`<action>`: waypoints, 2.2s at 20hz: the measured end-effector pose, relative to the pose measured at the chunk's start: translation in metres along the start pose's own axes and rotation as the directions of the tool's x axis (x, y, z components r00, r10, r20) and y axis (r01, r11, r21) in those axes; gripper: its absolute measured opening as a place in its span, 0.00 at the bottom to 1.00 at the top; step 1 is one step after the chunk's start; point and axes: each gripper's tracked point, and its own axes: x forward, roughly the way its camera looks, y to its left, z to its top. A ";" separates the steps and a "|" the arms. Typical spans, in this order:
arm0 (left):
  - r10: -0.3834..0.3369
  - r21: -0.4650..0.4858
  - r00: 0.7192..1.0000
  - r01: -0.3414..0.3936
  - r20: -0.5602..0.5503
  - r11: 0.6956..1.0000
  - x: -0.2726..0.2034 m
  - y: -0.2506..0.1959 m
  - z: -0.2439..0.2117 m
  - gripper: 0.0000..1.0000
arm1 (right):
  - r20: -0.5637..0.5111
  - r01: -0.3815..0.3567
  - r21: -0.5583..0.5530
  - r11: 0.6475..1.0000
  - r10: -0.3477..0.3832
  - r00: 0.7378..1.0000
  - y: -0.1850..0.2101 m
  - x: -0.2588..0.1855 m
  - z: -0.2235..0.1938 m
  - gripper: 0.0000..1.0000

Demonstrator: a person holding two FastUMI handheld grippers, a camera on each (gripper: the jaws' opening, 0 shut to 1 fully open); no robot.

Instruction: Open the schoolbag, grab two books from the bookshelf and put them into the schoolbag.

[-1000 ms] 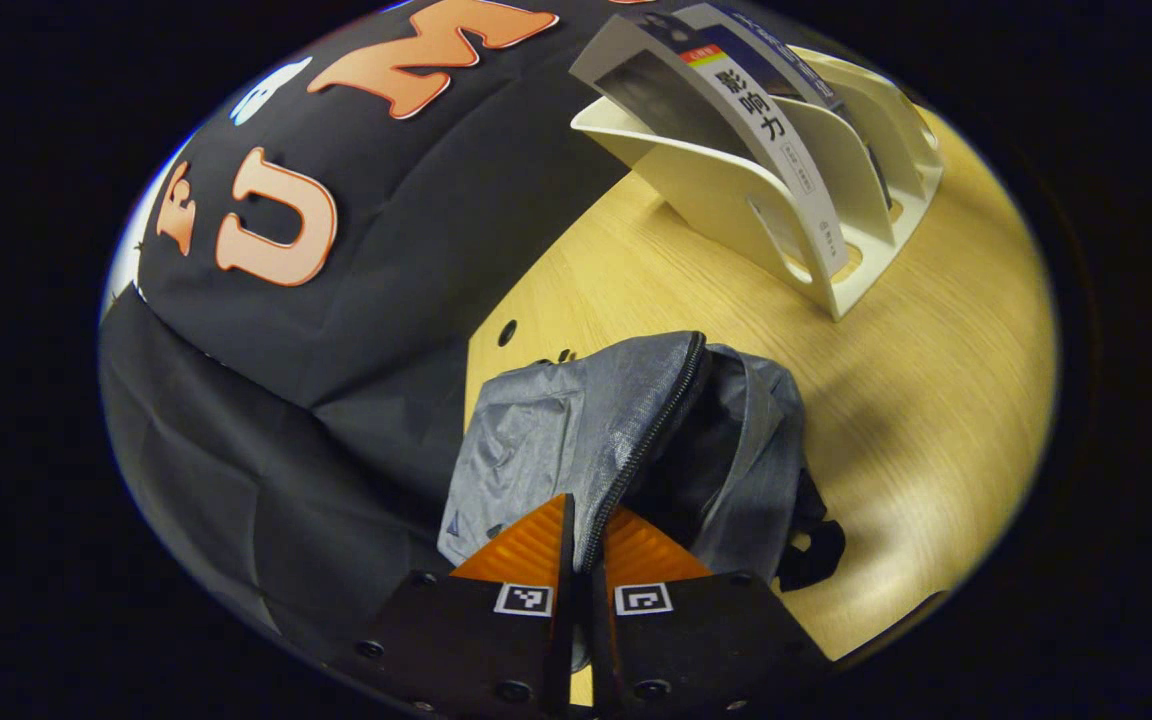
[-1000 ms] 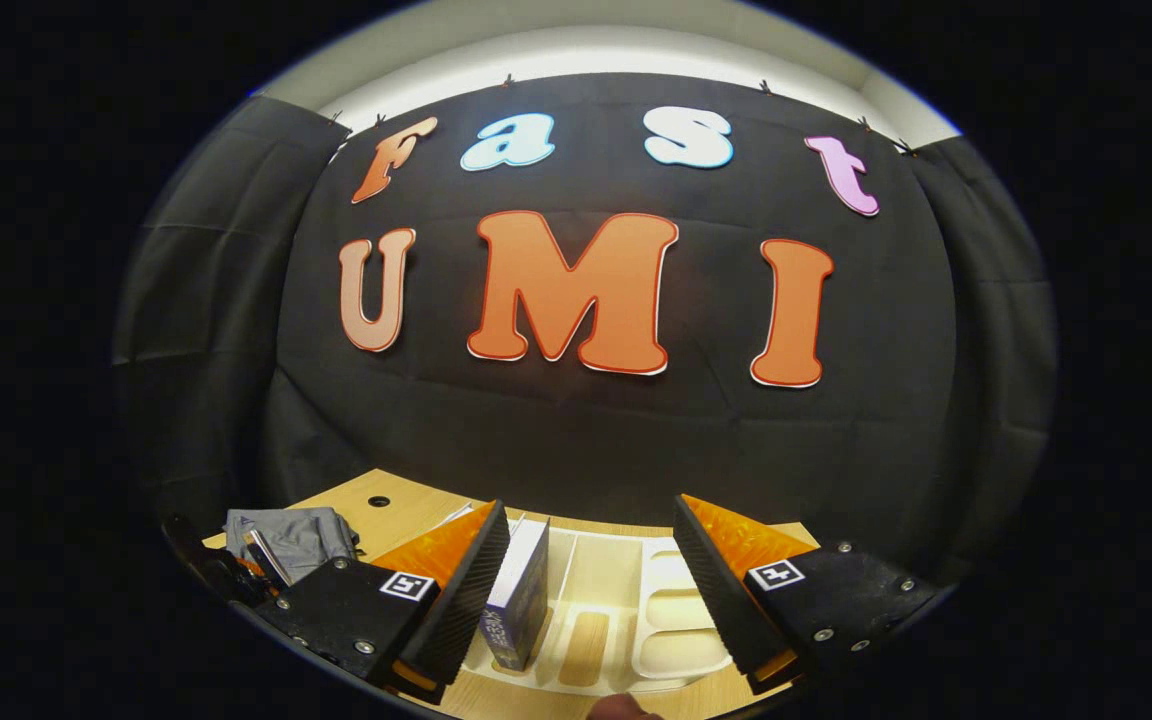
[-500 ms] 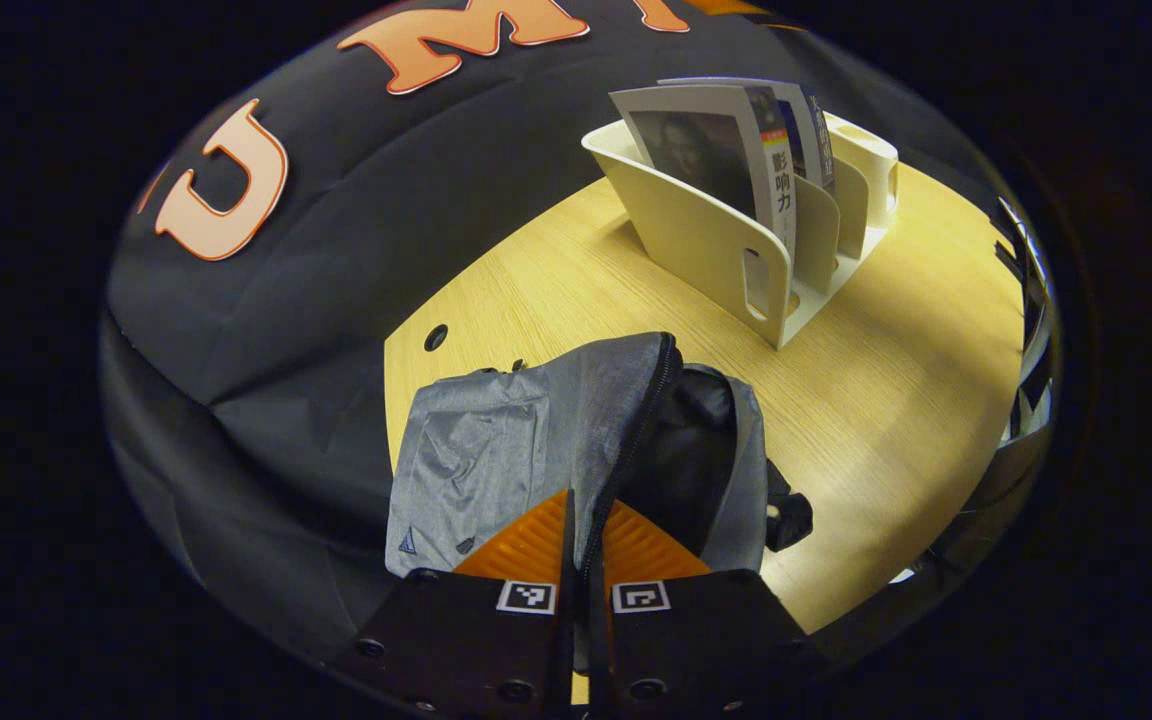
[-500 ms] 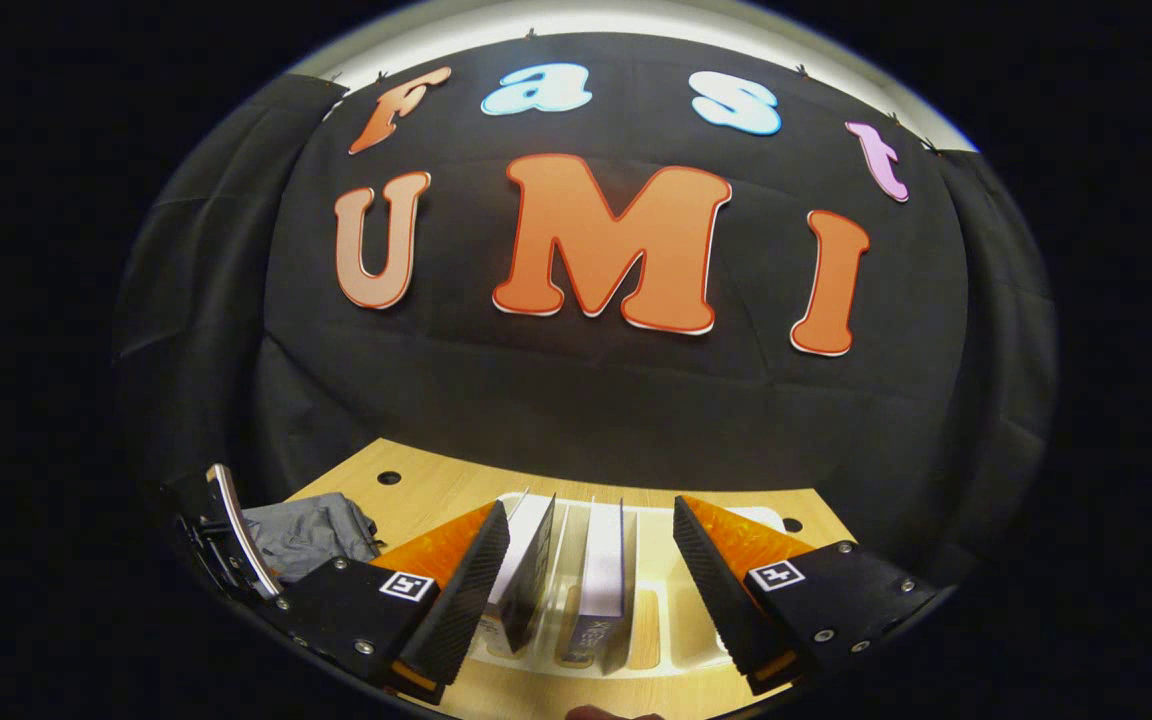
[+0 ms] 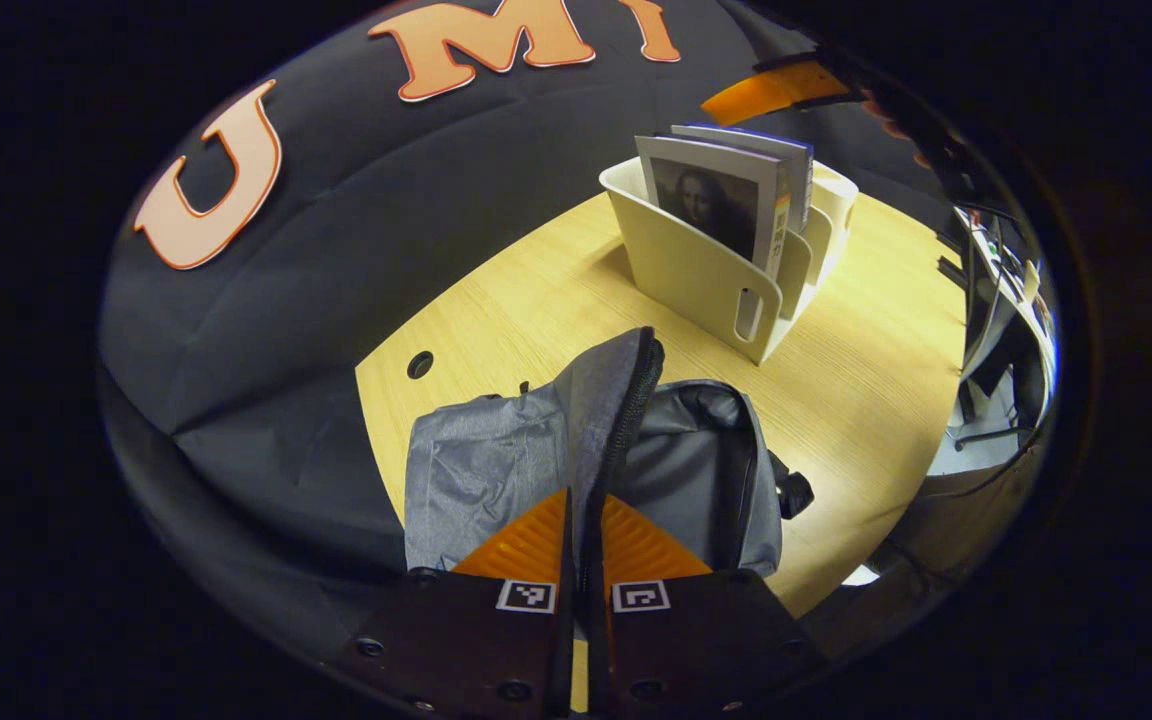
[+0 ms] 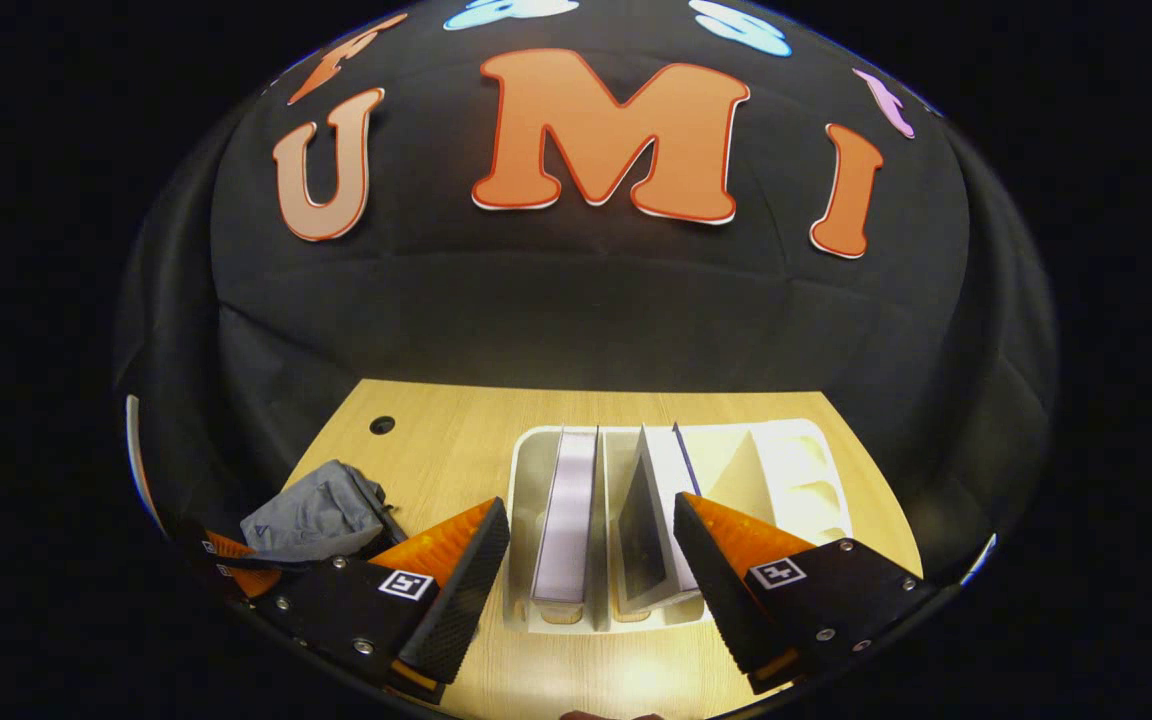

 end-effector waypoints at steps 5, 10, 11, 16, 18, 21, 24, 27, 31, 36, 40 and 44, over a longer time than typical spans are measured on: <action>-0.019 0.035 1.000 0.020 -0.010 0.999 -0.012 0.020 0.007 0.07 | -0.236 -0.057 -0.030 0.998 0.049 0.971 0.019 0.015 -0.034 0.99; -0.010 0.012 1.000 0.010 -0.016 1.000 -0.011 0.015 0.005 0.07 | -0.415 -0.089 -0.008 0.996 0.078 0.906 0.021 0.033 -0.055 0.96; -0.003 0.012 1.000 0.003 -0.019 1.000 -0.011 0.016 0.004 0.06 | -0.444 -0.091 0.006 0.996 0.085 0.892 0.022 0.038 -0.059 0.95; 0.013 -0.013 0.999 -0.013 -0.044 1.000 -0.006 0.014 -0.002 0.07 | -0.528 -0.074 0.105 0.992 0.118 0.841 0.025 0.065 -0.057 0.84; 0.013 -0.034 0.999 -0.015 -0.053 0.999 -0.005 0.011 -0.005 0.06 | -0.566 -0.068 0.142 0.987 0.138 0.813 0.026 0.074 -0.062 0.79; 0.015 -0.040 0.998 -0.017 -0.056 0.999 -0.003 0.010 -0.005 0.06 | -0.609 -0.029 0.188 0.982 0.140 0.781 0.027 0.075 -0.075 0.54; 0.023 -0.046 0.998 -0.025 -0.055 0.999 -0.001 0.011 -0.005 0.06 | -0.618 0.002 0.209 0.978 0.131 0.775 0.023 0.074 -0.076 0.42; 0.019 -0.054 0.999 -0.022 -0.051 0.998 -0.001 0.009 -0.006 0.07 | -0.606 -0.011 0.242 0.970 0.160 0.779 0.022 0.065 -0.069 0.40; 0.022 -0.059 0.999 -0.024 -0.048 0.998 0.000 0.010 -0.007 0.07 | -0.564 -0.042 0.274 0.961 0.196 0.802 0.015 0.045 -0.052 0.40; 0.022 -0.060 0.999 -0.025 -0.047 0.998 0.000 0.009 -0.006 0.07 | -0.492 -0.089 0.331 0.939 0.252 0.834 0.009 0.010 -0.024 0.39; 0.014 -0.067 0.999 -0.017 -0.046 0.998 0.000 0.009 -0.007 0.07 | -0.412 -0.123 0.361 0.924 0.277 0.868 -0.002 -0.020 -0.002 0.39; -0.008 -0.100 0.999 0.004 -0.041 0.995 -0.002 0.012 -0.007 0.07 | -0.342 -0.159 0.401 0.902 0.309 0.887 -0.009 -0.046 0.010 0.39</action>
